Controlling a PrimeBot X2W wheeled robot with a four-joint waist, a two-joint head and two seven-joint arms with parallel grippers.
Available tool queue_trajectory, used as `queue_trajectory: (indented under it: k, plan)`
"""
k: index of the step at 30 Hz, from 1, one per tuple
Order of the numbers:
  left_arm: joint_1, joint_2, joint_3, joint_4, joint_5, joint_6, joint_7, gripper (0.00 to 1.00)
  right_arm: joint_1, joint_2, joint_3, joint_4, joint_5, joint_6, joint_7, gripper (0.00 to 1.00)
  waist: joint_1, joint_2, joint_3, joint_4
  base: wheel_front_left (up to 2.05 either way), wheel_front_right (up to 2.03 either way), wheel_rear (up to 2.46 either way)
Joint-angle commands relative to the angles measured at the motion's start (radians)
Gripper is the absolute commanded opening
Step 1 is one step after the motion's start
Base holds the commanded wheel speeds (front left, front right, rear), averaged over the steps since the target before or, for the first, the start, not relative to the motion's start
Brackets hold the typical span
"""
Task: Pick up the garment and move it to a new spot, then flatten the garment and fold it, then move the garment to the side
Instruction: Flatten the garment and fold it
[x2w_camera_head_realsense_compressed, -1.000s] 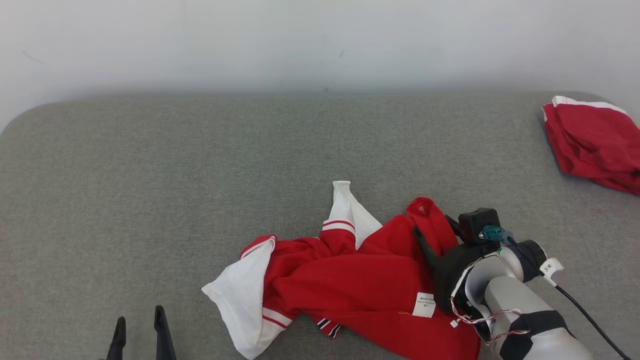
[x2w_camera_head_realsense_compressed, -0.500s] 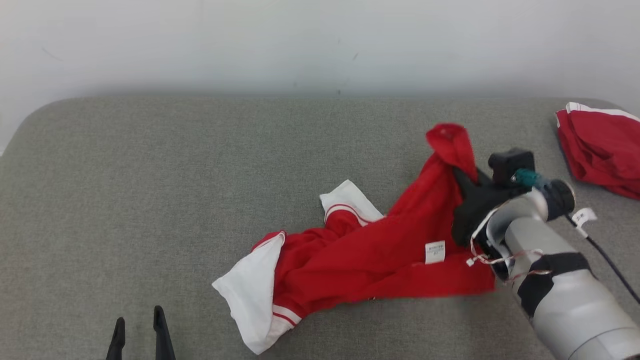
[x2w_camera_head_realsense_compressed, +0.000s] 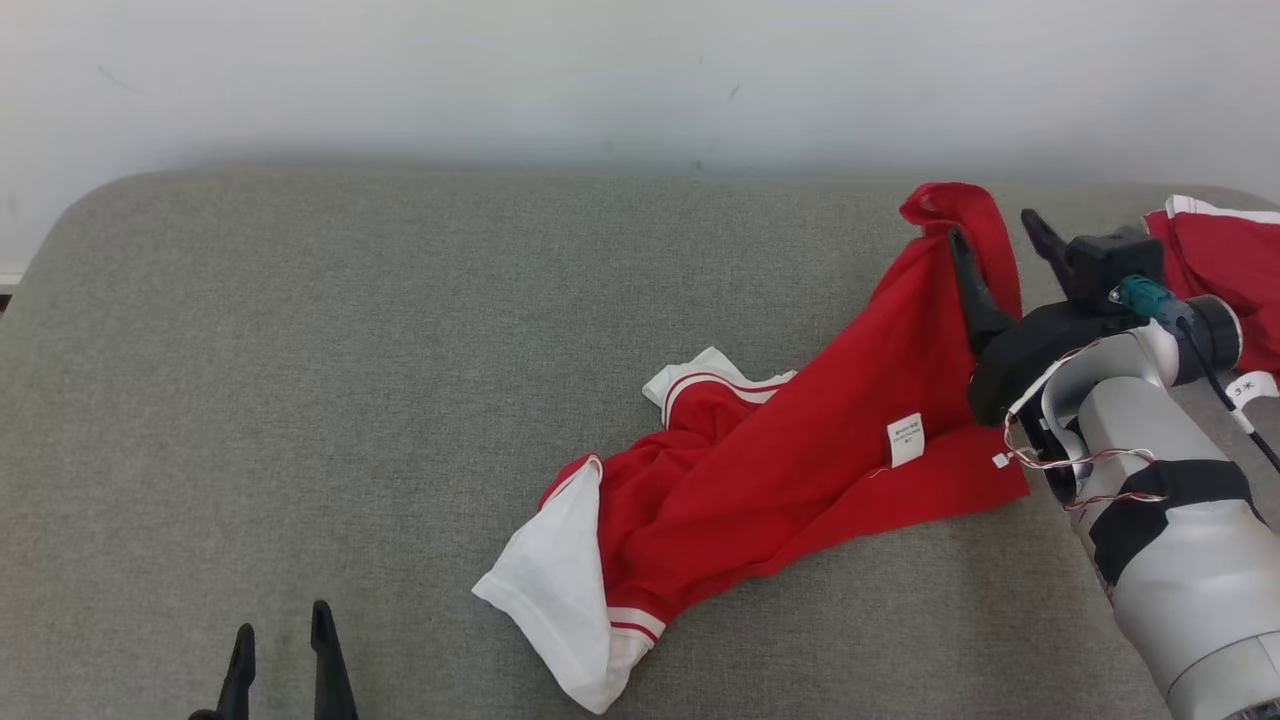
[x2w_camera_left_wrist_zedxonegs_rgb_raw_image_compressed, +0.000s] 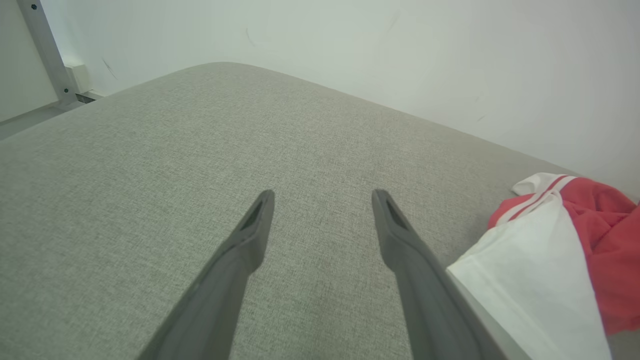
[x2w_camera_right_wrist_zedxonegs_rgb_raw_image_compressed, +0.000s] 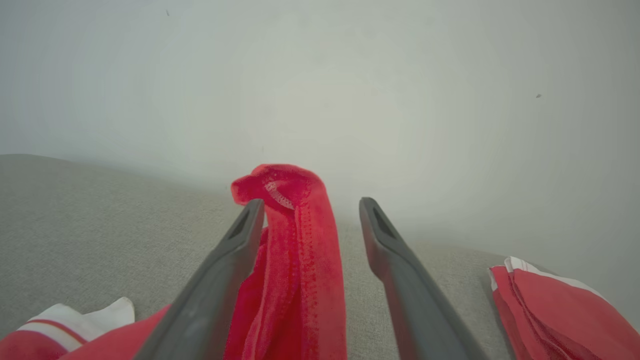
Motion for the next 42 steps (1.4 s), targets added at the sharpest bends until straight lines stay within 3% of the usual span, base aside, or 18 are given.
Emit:
queue_trajectory:
  k: [1,6,10,21,35,36,37,42]
  plan:
    - [-0.001,0.001,0.005,0.001,-0.005,0.003,-0.003,1.00,0.026,-0.004,-0.018,-0.019,-0.017,-0.003,-0.004,1.00,-0.0001,-0.0001,-0.003,-0.004,0.00,0.00,0.00]
    - [0.012,0.001,0.011,0.001,0.002,0.001,-0.003,1.00,0.114,0.011,-0.123,-0.146,-0.075,-0.003,-0.002,1.00,-0.0001,-0.0001,-0.019,-0.018,0.00,0.00,0.00]
    - [0.019,0.001,0.017,-0.005,0.006,0.003,-0.003,1.00,0.224,0.025,-0.127,-0.200,-0.091,-0.003,-0.002,1.00,-0.0001,-0.0001,-0.027,-0.027,0.00,0.00,0.00]
    - [-0.002,0.001,0.015,-0.010,0.020,-0.002,-0.003,1.00,0.232,0.040,0.036,-0.005,0.005,-0.003,0.006,1.00,-0.0001,-0.0001,0.002,-0.030,0.00,0.00,0.00]
    - [-0.014,0.001,-0.015,-0.005,0.008,0.002,-0.003,1.00,0.125,0.013,0.093,0.184,0.068,-0.003,0.093,1.00,-0.0001,-0.0001,0.020,0.027,0.00,0.00,0.00]
    - [-0.013,0.001,-0.014,-0.005,0.007,0.002,-0.003,1.00,0.125,0.014,0.098,0.189,0.070,-0.003,0.099,0.47,-0.0001,-0.0001,0.021,0.029,0.00,0.00,0.00]
    - [-0.011,0.001,-0.013,-0.005,0.005,0.002,-0.003,1.00,0.125,0.017,0.100,0.191,0.079,-0.003,0.097,0.00,-0.0001,-0.0001,0.021,0.030,0.00,0.00,0.00]
    - [0.010,0.001,-0.006,-0.001,0.002,0.005,-0.003,1.00,0.142,0.018,0.116,0.178,0.107,-0.003,0.049,0.00,-0.0001,-0.0001,0.004,0.019,0.00,0.00,0.00]
